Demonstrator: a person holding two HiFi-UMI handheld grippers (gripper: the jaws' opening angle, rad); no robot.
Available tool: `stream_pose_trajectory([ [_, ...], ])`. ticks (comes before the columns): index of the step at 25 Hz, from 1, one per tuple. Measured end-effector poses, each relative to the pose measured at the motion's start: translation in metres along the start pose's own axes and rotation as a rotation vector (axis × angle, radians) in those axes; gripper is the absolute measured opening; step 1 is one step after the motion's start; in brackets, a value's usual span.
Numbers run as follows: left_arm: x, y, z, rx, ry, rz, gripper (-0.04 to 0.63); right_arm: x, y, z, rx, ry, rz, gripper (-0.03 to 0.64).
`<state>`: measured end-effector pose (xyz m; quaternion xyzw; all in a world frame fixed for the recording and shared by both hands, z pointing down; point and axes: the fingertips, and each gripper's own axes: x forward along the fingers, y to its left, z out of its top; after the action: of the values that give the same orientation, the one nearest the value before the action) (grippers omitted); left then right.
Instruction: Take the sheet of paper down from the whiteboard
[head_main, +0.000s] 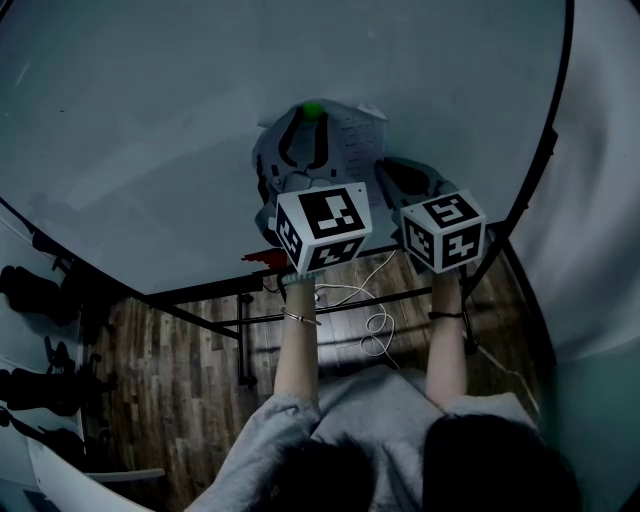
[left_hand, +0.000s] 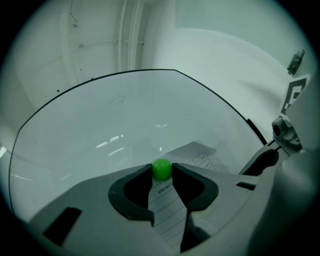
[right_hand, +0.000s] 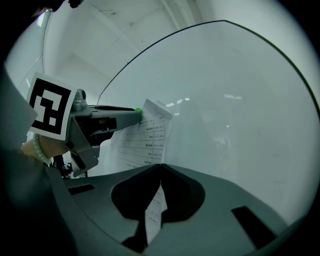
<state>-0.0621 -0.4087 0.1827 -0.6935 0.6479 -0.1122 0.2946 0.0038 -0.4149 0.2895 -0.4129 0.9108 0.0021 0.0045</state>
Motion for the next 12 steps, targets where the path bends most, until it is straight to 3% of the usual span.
stream_pose_trajectory([
  [12, -0.0028, 0.0031, 0.0047, -0.026, 0.0, -0.019, 0.127, -0.0089, -0.0055, 0.0032, 0.069, 0.006, -0.006, 0.0],
])
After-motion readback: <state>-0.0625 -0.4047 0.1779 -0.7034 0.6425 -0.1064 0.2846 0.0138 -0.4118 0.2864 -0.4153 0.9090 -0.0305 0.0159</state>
